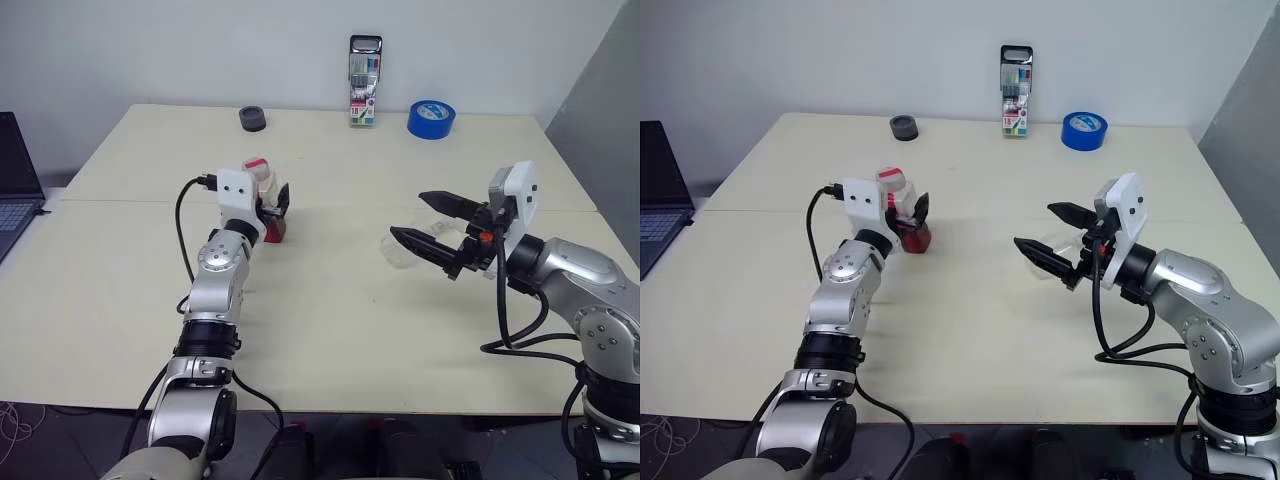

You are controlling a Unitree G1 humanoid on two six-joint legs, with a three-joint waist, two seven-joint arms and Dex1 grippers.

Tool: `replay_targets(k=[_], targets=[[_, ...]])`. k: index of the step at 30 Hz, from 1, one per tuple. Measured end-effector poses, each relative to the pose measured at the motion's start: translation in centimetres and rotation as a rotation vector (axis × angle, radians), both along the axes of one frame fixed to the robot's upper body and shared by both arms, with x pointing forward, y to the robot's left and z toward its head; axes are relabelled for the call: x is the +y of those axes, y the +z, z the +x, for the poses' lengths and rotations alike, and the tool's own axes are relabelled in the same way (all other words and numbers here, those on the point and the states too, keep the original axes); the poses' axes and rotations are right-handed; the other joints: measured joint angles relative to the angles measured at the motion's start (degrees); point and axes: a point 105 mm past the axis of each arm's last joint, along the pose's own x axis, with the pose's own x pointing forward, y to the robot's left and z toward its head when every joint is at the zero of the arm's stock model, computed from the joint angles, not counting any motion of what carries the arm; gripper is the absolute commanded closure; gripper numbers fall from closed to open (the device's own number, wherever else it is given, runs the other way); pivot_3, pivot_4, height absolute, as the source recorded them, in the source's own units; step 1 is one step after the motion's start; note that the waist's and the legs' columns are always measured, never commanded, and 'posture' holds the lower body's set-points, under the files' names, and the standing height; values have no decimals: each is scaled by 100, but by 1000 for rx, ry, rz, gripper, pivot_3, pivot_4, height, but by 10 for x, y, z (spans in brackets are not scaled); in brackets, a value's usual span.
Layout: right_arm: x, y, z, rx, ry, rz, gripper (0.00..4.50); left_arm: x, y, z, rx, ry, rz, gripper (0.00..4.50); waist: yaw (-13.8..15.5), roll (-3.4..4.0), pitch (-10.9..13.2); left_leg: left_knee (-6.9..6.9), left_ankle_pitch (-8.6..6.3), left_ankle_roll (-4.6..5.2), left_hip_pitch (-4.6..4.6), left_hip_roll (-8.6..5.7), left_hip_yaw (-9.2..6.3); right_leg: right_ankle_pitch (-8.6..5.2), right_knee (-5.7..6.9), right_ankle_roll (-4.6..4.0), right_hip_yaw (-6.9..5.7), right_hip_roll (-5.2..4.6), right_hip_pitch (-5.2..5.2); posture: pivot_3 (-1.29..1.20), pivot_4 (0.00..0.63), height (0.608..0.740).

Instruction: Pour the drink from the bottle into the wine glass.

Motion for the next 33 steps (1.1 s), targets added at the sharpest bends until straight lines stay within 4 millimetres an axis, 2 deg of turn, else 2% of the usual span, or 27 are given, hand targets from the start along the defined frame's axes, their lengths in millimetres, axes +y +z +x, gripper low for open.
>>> replay_targets(k=[4,6,27,30,33], targets=[[-1,0,0,-6,-6,-2,0,1,-2,0,17,5,-10,2414,1,0,0,0,0,0,0,0,0,0,0,0,0,0,0,0,150,740],[-1,1,0,-9,-7,-2,0,1,-2,0,17,4,-11,2718,-2,0,0,0,0,0,0,0,0,0,0,0,0,0,0,0,150,740],[-2,2,3,-19,-32,8,0,2,3,-1,76,-39,-10,2726,-5,0,0,0,1,-1,-1,0,0,0,1,0,0,0,-1,0,150,740],[4,4,5,-27,-34,9,0,-8,5,-3,94,-125,17,2726,-4,1,0,1,4,-7,-1,0,-1,0,0,0,-2,0,-1,0,150,740],[13,3,11,-27,-64,22,0,-32,8,-11,98,-297,25,2726,-7,1,1,1,12,-21,-3,0,0,0,0,0,0,-1,-2,0,150,740]])
